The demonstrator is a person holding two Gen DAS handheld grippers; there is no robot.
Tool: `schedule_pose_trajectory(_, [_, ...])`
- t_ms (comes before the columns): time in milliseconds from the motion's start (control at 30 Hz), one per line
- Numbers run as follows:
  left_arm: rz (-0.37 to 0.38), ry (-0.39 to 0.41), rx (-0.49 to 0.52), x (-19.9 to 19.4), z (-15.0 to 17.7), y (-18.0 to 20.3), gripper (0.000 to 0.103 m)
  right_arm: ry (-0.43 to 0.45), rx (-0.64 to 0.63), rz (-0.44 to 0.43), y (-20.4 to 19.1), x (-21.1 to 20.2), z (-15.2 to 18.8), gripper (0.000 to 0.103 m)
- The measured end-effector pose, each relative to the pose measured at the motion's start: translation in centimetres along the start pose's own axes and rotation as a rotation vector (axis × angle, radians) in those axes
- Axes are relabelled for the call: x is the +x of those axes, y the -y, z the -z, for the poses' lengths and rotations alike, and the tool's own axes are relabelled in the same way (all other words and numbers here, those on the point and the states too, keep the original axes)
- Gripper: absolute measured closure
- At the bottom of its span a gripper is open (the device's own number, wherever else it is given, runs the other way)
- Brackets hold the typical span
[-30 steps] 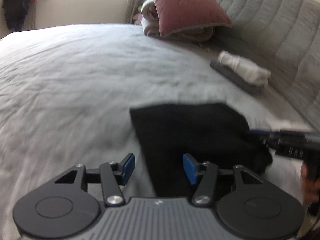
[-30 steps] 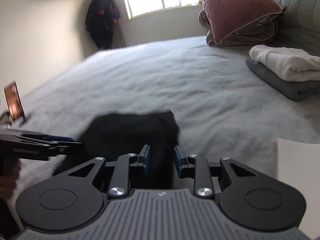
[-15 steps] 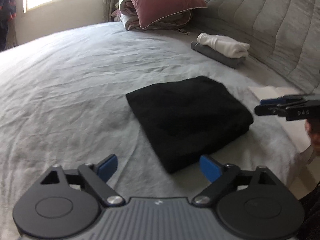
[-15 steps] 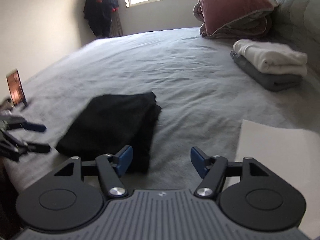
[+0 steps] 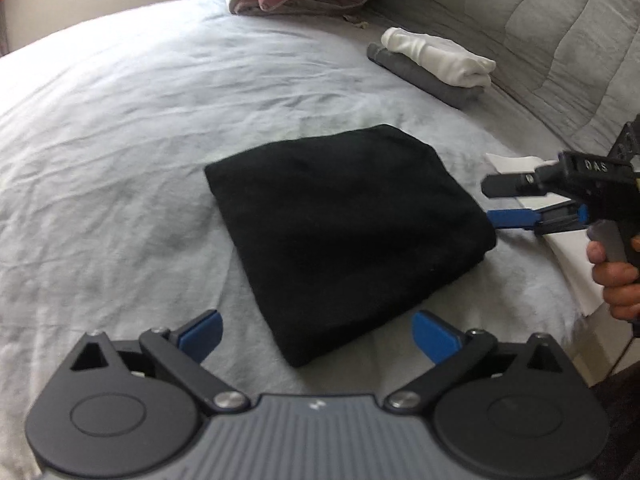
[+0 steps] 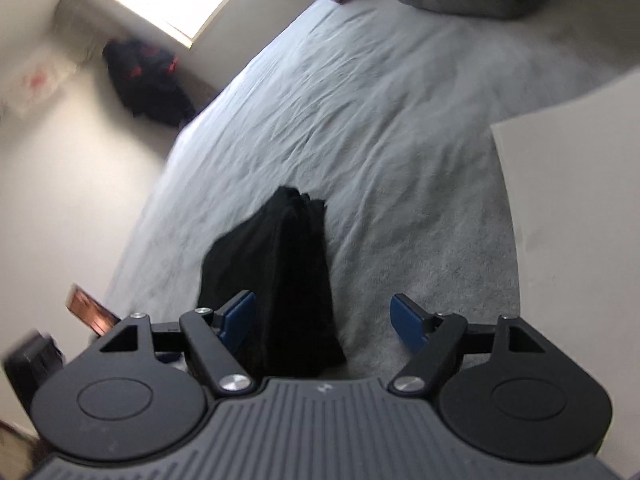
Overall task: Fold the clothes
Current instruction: 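Grasp the black bundle with both grippers and lift it off the bed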
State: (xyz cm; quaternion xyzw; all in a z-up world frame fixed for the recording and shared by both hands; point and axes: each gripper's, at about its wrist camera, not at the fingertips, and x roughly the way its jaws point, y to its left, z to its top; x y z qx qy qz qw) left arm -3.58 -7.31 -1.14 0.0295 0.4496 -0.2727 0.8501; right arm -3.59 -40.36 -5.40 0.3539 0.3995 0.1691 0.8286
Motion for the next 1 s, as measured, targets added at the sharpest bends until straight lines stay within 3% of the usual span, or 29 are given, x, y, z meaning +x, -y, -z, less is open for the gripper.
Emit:
schedule_pose_trajectory(133, [0.088,0.025,-0.109,0.6,-0.3,-2.1,0.001,0.015,0.077,-0.03,0.6,0.2,-0.5,0.025])
schedule_pose_trajectory(367, [0.238,0.094,-0.379,2.1,-0.7,-6.6,0.004,-0.003,0.075,-0.036,-0.6,1.9,-1.2,0.027])
schedule_pose_trajectory(500, [0.285,0.139,-0.491,3.1,-0.9,-7.9,0.007,-0.017,0.074,-0.032,-1.5,3.5,-1.5,0.036])
schedule_pose_trajectory(667, [0.289,0.192,-0.543,4.2,-1.2,-7.9,0.015,-0.004,0.092,-0.023,-1.8,5.1,-1.8,0.043])
schedule_pose_trajectory(767, [0.256,0.199,-0.545,4.5,-1.3,-7.7,0.033,0.001,0.096,-0.022,-2.2,5.8,-1.8,0.05])
schedule_pose_trajectory(800, [0.242,0.198,-0.542,4.6,-1.3,-7.7,0.047,0.003,0.097,-0.02,-2.3,6.0,-1.7,0.063])
schedule_pose_trajectory(833, [0.229,0.194,-0.54,4.7,-1.3,-7.6,0.06,0.004,0.098,-0.019,-2.4,6.3,-1.7,0.068])
schedule_pose_trajectory(1000, [0.21,0.2,-0.519,3.9,-2.0,-7.0,0.081,0.046,0.102,-0.028,-3.1,5.6,-1.6,0.076])
